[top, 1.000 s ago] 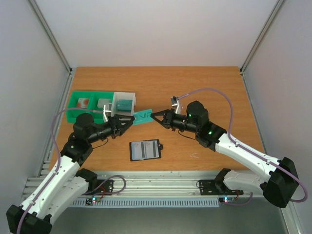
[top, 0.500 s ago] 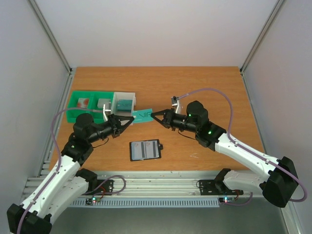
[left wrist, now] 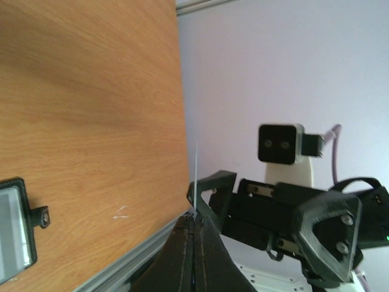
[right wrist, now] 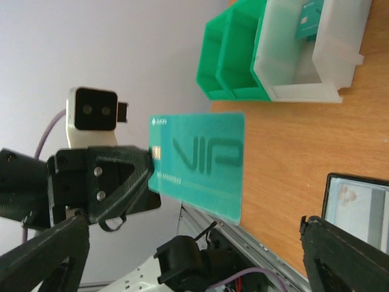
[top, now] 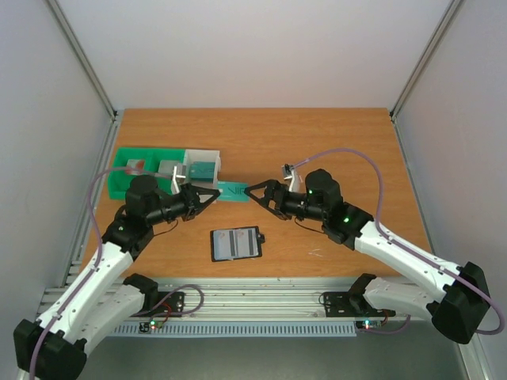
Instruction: Take the credit cards out of the card holder
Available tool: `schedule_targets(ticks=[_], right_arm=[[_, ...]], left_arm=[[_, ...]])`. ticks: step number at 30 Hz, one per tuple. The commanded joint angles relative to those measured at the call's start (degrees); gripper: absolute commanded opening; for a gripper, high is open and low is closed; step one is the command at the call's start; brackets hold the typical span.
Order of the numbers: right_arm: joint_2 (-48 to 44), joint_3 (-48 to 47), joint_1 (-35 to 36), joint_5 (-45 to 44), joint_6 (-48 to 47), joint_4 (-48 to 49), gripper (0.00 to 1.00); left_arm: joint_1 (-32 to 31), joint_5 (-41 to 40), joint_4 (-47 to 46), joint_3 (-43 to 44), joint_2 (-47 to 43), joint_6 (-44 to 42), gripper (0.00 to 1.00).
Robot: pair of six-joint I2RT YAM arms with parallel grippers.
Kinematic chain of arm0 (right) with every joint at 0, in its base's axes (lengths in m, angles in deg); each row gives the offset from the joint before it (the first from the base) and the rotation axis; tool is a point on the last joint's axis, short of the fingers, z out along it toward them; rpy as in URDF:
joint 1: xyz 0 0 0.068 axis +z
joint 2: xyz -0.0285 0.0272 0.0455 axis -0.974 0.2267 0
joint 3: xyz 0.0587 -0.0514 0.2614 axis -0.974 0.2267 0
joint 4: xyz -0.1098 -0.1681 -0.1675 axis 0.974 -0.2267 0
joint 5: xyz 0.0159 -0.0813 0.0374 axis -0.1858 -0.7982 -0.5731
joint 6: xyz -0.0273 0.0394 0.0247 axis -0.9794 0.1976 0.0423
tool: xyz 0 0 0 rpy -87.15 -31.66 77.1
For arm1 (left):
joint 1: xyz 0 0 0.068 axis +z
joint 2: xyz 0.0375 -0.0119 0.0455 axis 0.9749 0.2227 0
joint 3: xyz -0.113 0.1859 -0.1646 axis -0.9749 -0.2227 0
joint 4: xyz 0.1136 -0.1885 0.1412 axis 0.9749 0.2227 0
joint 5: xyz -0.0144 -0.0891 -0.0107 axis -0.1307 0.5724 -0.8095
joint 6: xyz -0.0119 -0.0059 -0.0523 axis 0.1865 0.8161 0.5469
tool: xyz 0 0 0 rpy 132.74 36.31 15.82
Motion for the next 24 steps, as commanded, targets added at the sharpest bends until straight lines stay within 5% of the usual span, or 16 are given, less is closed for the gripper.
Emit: schedule_targets(ticks=[1,10,18,24], right_arm=[[-3.7,-0.1,0.0,-1.9,-4.9,-6.8,0.98],[-6.9,-1.6,-0.2,-4.0,-10.8,-15.7,0.99],[-7.3,-3.6,-0.3,-3.8,-14.5,-19.5,0.99],[-6.7,-4.9,-0.7,-2.6,-15.8,-20.9,0.99]], left_arm=[[2.5,2.6,6.1,5.7,3.4,-10.0,0.01],[15.5,11.1,14.9,13.1,11.7,-20.3,0.00],[23.5,9.0,27.4,22.5,25.2,-38.1,0.01],[24.8,5.3,29.8,29.1,36.2,-42.2,0.00]])
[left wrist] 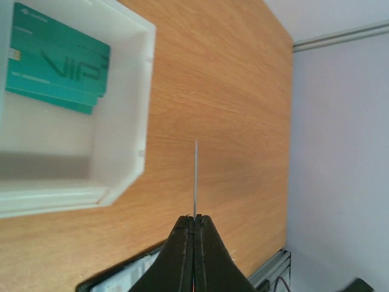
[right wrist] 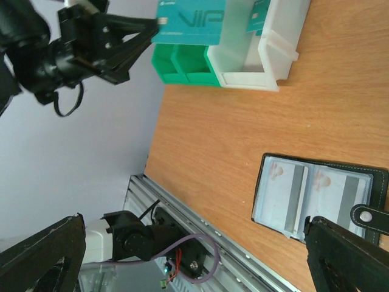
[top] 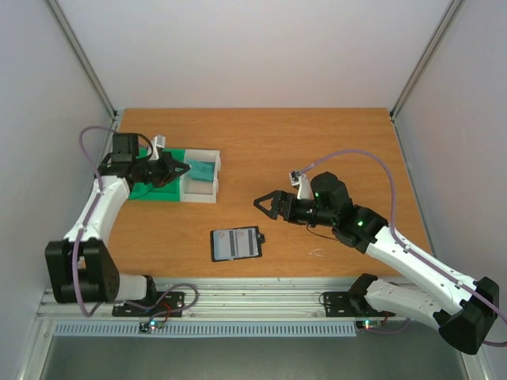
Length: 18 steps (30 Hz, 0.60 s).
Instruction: Take the credit cards out of the card holder
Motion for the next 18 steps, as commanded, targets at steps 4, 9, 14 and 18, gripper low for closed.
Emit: schedule_targets(ticks=[4,9,14,18], right_arm=[[-0.4,-3.4,-0.7,0.2,-3.9,-3.4,0.99],[-0.7,-4.7,-1.0,-0.6,-5.1,-5.2,0.98],[-0.6,-4.7,-1.1,-1.1,-4.9,-5.1,0.98],[-0.2,-4.5,-1.1,-0.8,-4.3,-4.6,0.98]], left_arm=[[0.4,-4.6,4.5,10.3,12.7,-8.7,0.00],[0.4,-7.0,5.5,15.1,20.0,-9.1,0.00],[0.4,-8.6,5.1,18.0,24.3,-8.8,0.00],[0.3,-9.5,4.2,19.3,27.5,-8.1,0.00]])
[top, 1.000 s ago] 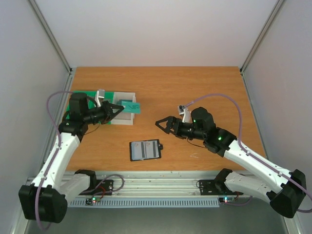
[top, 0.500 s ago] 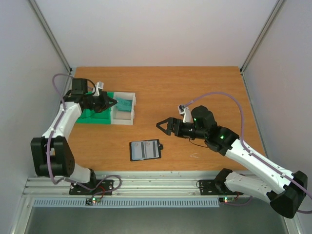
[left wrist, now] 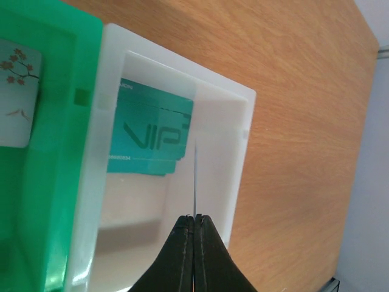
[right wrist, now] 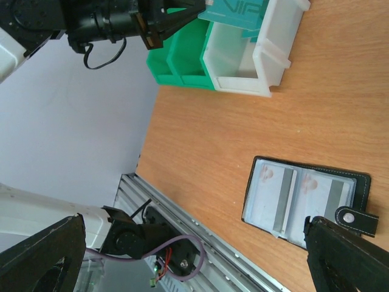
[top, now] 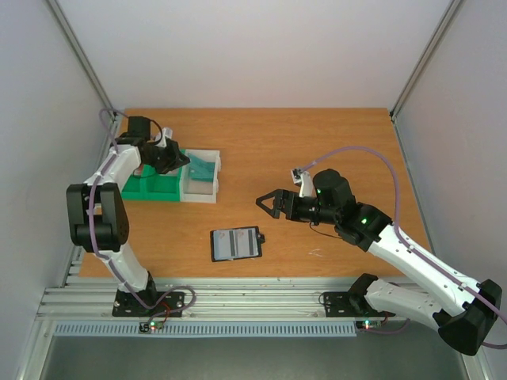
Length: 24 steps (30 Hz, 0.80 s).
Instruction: Take the credit cards out of the card holder
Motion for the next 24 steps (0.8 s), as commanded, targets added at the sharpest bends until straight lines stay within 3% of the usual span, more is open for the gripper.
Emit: schedule_targets(ticks=[1,17,24], right_arm=[[-0.1,-1.3,-0.2,-0.6,-0.5,0.1,0.99],[-0.6,-1.5,-0.4,-2.2,-0.7,-0.9,0.99],[-0.7,-1.7,-0.4,-2.9,-0.9,-1.5,0.98]], left_arm=[[0.1,-1.7,-1.4,2.7,3.1,-0.3,0.00],[-2.8,-5.6,-3.3,8.4,11.7,1.8,0.02],[-2.8,-8.3,-2.6,9.1,13.1,1.6,0.12]])
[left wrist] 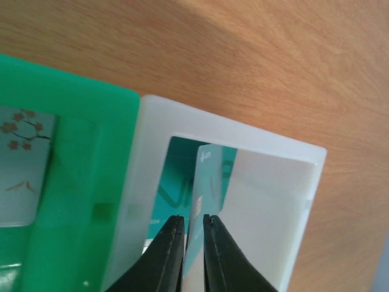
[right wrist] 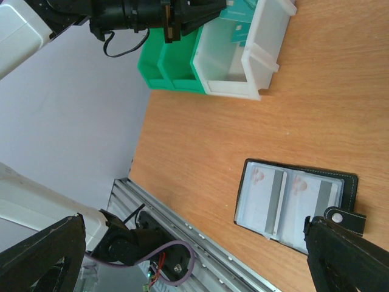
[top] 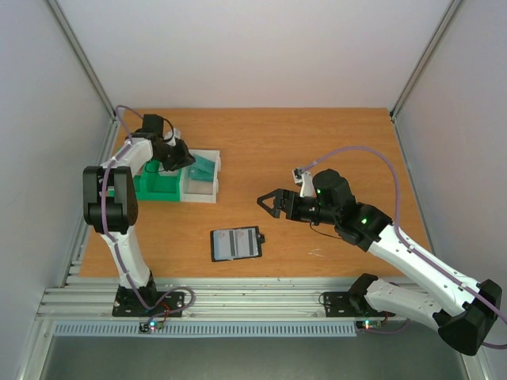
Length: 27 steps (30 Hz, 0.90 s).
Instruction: Take the credit cards out of the card holder
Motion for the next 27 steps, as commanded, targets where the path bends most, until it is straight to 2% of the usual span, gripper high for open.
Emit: schedule_targets(ticks=[1,8,12,20,27], right_arm=[[-0.6,-1.7,-0.4,-1.3,-0.9,-0.8,0.98],[-0.6,-1.6,-0.4,-1.3,-0.7,-1.1,0.98],[-0.6,-1.7,-0.4,-1.3,-0.5,-1.5,0.98],[-0.8,-1.5,-0.5,-1.2,-0.2,-2.1,0.98],[1.6,-3.5,-0.5,-3.2,-0.1,-7.9,0.99]], left_arm=[[0.0,-2.9,-1.0,1.6,1.0,-0.5,0.14],[0.0,-3.8,0.5,2.6,1.0,-1.0,0.26],[0.0,-4.5,1.5,3.4,0.3,-1.1,0.37],[0.0,-4.0,3.7,4.5,-3.0,-1.1,0.41],[0.0,-2.5,7.5,3.1,-9.4,-1.4,0.57]])
